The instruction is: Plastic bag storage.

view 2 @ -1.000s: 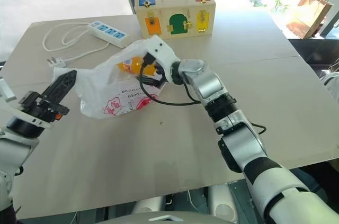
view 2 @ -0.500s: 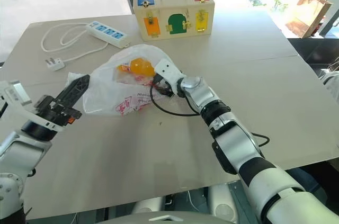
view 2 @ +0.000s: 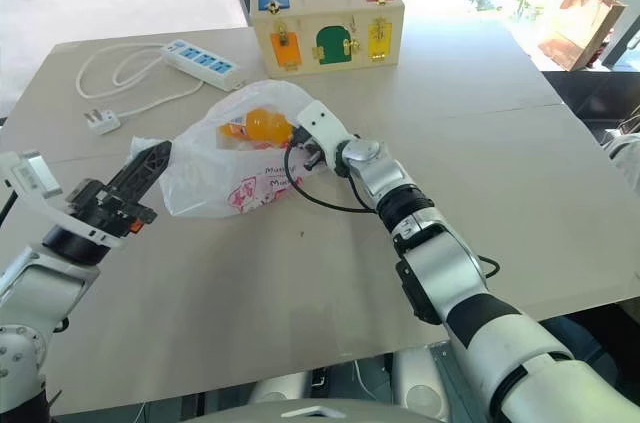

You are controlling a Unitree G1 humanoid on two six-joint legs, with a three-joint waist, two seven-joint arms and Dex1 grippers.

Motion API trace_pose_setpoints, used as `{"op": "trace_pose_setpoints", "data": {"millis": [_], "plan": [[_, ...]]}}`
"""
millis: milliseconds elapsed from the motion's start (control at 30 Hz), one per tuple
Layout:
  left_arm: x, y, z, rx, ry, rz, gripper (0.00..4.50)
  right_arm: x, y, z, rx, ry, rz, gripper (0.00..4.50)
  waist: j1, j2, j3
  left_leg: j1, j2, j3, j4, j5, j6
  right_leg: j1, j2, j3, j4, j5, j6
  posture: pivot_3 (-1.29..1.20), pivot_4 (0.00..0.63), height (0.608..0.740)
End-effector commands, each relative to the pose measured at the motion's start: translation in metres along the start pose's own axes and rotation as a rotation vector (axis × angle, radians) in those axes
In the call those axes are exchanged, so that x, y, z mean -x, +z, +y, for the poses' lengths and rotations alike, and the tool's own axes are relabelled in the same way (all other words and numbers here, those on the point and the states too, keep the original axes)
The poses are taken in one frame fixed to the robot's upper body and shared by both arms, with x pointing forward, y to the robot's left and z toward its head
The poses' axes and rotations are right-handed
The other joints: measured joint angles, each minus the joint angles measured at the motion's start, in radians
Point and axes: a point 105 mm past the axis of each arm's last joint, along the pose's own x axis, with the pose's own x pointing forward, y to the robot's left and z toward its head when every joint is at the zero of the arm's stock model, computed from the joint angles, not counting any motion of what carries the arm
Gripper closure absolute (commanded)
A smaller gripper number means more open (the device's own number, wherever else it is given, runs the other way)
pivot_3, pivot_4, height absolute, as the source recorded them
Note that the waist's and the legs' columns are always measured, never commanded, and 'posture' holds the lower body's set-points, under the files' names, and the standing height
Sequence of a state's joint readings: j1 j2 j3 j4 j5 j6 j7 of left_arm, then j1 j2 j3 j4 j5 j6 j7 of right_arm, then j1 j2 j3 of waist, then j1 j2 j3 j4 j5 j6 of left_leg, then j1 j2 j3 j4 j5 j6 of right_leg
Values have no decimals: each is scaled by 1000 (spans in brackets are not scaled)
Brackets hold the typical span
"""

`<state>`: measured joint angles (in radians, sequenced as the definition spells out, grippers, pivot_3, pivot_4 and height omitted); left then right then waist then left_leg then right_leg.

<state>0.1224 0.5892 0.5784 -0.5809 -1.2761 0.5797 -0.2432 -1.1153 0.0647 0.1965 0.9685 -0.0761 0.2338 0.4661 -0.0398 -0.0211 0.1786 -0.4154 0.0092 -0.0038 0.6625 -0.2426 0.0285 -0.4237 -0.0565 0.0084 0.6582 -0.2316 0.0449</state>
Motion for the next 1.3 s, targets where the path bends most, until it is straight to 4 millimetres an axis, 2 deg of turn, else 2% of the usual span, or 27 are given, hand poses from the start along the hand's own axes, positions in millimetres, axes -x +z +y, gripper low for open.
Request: {"op": "trace_pose_setpoints", "data": {"millis": [33,200,267,400,500,600,700,800,967,1033,1067,1100,1200,1267,1300], "plan": [[1,4,-5,-36,-13,-13,4500,11,19,-10,17,-1,-71,4478,1,0,0,0,0,0,0,0,0,0,0,0,0,0,0,0,150,739],[1,3,-4,-34,-11,-9,4500,32,20,0,12,93,-92,4478,2,0,0,0,0,0,0,0,0,0,0,0,-1,0,0,0,150,739],[1,3,-3,-33,-11,-10,4500,48,37,-1,-5,89,-192,4478,2,0,0,0,0,0,0,0,0,0,0,0,0,0,0,0,150,739],[0,3,-2,-31,-9,-15,4500,91,86,-1,31,66,-501,4478,3,0,0,0,0,0,0,0,1,0,0,0,0,0,0,0,150,739],[-2,3,-1,-31,-13,-15,4500,116,103,4,8,90,-624,4478,4,0,0,0,0,0,0,0,1,0,0,0,0,0,0,0,150,739],[-4,4,-1,-28,-20,-20,4500,126,98,9,-11,102,-614,4478,6,0,0,0,0,0,0,0,1,1,0,-1,-1,0,0,0,150,739],[-6,2,0,-24,-25,-14,4500,121,77,13,-5,120,-521,4478,9,0,0,0,0,0,0,0,1,1,0,-1,0,0,0,0,150,739],[-9,0,-2,-21,-43,-4,4500,123,68,28,-2,241,-457,3855,10,0,0,1,0,0,0,0,1,1,0,0,0,0,0,0,150,739],[-9,0,-2,-23,-47,-6,4500,142,67,33,114,349,-398,1642,8,0,0,1,0,0,0,0,1,1,1,0,0,0,0,0,150,739],[-8,-2,-5,-15,-58,2,4500,152,76,32,163,380,-404,583,8,0,0,1,0,0,1,0,1,1,1,0,-1,0,0,0,150,739],[-7,-4,-6,-11,-65,8,4500,155,84,31,181,380,-416,266,6,0,0,1,0,0,1,0,1,1,1,0,-1,0,0,0,150,739],[-7,-6,-8,-8,-72,16,4500,156,93,29,200,369,-433,106,4,0,0,1,0,0,1,0,1,1,1,0,0,0,0,0,150,739],[-7,-11,-10,-3,-78,27,4500,150,111,34,250,360,-460,106,2,0,0,1,1,1,1,0,1,0,2,1,0,0,0,0,150,739],[-8,-13,-10,-2,-78,28,4500,144,115,39,290,371,-455,106,3,0,0,1,1,0,1,0,1,1,2,0,0,0,0,0,150,739],[-9,-13,-11,0,-80,25,4500,132,112,41,369,350,-419,106,3,0,0,1,1,0,1,0,1,1,2,0,0,0,0,0,150,739]]}}
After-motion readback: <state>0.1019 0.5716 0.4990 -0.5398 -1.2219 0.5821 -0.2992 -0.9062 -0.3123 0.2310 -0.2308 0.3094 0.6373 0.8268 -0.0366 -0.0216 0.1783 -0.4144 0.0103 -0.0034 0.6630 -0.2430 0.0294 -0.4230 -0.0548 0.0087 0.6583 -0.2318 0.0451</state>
